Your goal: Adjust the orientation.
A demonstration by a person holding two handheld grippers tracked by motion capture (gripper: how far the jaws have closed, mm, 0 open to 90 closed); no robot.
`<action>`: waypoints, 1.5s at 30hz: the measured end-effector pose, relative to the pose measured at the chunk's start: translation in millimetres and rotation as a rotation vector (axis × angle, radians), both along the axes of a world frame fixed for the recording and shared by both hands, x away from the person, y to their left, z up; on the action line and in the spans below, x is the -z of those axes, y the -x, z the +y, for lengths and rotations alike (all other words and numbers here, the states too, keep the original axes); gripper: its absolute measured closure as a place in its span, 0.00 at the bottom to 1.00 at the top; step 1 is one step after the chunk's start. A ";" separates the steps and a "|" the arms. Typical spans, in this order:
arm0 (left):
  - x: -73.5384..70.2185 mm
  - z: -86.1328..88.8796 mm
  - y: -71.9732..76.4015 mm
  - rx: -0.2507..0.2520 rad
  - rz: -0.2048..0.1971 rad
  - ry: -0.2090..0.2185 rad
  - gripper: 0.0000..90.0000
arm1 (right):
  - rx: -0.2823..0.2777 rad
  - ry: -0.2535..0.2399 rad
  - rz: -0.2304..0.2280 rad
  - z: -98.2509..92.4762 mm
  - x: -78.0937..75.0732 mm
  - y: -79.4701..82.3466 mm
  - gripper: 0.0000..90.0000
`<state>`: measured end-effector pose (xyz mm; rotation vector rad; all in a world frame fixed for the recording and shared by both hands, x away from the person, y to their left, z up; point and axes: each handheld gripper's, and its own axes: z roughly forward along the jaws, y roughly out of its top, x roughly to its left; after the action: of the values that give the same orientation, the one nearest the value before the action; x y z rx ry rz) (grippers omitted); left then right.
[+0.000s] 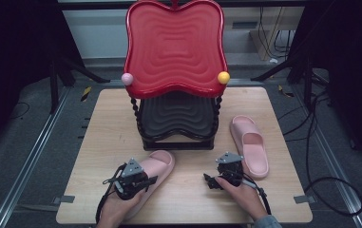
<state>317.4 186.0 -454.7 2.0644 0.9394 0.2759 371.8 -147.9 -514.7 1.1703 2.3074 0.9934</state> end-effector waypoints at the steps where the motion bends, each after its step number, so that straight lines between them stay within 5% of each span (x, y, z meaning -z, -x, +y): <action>1: -3.5 -1.7 2.1 0.008 -0.006 0.006 0.92 | 0.000 0.000 0.001 -0.1 0.0 0.0 0.03; 8: -37.6 -23.2 7.6 0.043 -0.074 0.070 0.92 | 0.000 0.000 0.001 0.0 0.0 0.2 0.03; 14: -65.8 -49.7 -2.3 0.051 -0.152 0.092 0.92 | 0.000 0.001 0.001 -0.1 0.0 0.4 0.03; 24: -96.7 -78.0 -28.5 -0.019 -0.243 0.154 0.93 | -0.005 0.000 0.002 -0.3 -0.1 1.0 0.03; 31: -103.1 -80.7 -46.0 -0.103 -0.285 0.192 0.93 | -0.002 0.002 0.001 0.1 -0.1 1.1 0.03; 45: -93.3 -84.6 -64.9 -0.221 -0.357 0.160 0.93 | -0.001 0.000 0.002 0.2 -0.2 1.2 0.03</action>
<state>382.2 101.5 -361.4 1.6938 0.9335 0.6422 370.7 -147.7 -514.5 1.1709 2.3096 0.9926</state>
